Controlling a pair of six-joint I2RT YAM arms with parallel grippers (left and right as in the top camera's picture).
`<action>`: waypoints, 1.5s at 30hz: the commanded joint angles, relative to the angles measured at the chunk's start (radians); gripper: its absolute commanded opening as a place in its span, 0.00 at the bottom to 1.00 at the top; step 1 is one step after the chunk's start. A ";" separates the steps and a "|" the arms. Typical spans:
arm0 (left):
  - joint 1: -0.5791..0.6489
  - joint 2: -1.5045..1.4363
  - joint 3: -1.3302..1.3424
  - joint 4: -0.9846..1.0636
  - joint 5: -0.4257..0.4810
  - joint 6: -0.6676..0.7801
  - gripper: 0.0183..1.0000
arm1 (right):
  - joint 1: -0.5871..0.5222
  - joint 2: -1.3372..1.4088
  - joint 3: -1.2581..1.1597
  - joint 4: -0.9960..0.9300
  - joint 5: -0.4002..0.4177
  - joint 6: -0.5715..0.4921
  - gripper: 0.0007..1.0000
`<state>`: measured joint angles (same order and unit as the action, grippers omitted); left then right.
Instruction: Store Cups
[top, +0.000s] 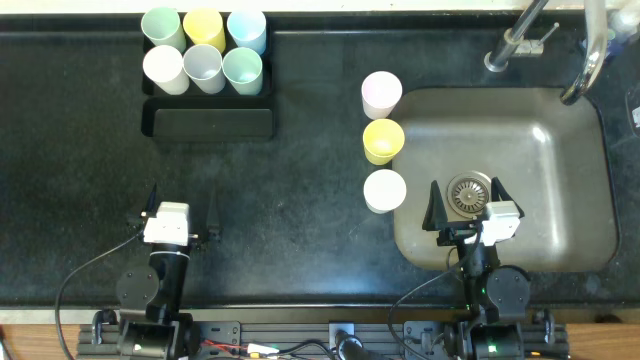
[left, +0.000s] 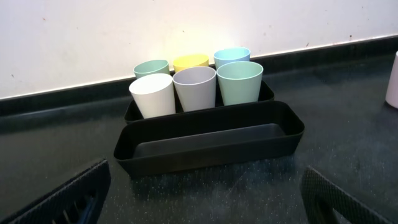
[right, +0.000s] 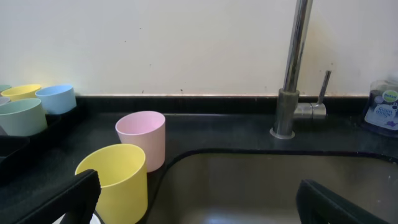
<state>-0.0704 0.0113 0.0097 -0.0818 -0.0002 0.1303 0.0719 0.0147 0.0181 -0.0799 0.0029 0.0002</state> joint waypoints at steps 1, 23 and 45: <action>0.000 -0.008 -0.002 -0.002 -0.002 -0.008 1.00 | 0.002 -0.010 -0.013 0.003 -0.010 -0.004 1.00; 0.000 -0.008 -0.002 -0.002 -0.001 -0.008 1.00 | 0.002 -0.010 -0.013 0.003 -0.010 -0.004 1.00; 0.000 0.018 0.037 -0.002 0.029 -0.008 1.00 | 0.002 -0.011 -0.013 0.003 -0.010 -0.004 1.00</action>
<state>-0.0704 0.0120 0.0109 -0.0818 0.0013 0.1303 0.0719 0.0147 0.0181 -0.0799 0.0032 -0.0002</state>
